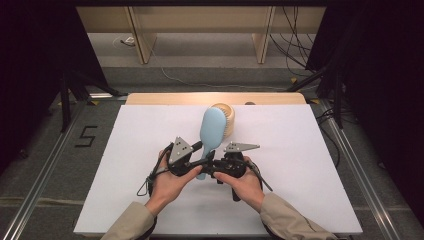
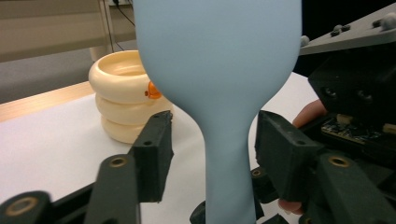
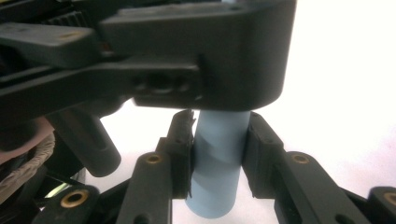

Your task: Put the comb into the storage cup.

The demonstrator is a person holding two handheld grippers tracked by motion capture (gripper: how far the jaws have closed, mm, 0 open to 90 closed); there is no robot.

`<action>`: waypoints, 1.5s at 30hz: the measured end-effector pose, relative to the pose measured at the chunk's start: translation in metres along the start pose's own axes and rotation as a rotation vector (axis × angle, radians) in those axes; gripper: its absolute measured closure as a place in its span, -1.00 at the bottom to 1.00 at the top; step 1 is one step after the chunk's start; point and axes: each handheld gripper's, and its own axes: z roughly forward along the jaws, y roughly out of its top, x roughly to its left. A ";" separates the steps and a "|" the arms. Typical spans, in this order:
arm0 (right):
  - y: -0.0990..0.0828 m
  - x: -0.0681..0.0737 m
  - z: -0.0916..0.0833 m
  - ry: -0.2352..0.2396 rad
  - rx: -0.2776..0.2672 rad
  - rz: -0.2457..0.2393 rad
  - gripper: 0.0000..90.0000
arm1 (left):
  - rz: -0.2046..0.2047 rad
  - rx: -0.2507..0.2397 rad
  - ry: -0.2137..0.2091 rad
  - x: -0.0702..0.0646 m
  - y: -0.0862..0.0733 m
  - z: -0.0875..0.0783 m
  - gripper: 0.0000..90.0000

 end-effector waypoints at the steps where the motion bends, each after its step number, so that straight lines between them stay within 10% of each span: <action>1: 0.000 0.000 0.000 0.000 0.003 0.007 0.49 | 0.012 0.005 0.000 0.000 0.000 0.000 -0.10; 21: -0.003 -0.007 0.000 -0.021 0.008 0.038 0.49 | 0.041 0.070 0.067 -0.004 0.007 -0.002 -0.68; 45: -0.005 -0.009 0.001 -0.034 0.011 0.046 0.49 | 0.060 0.051 0.040 -0.002 0.025 -0.014 -1.00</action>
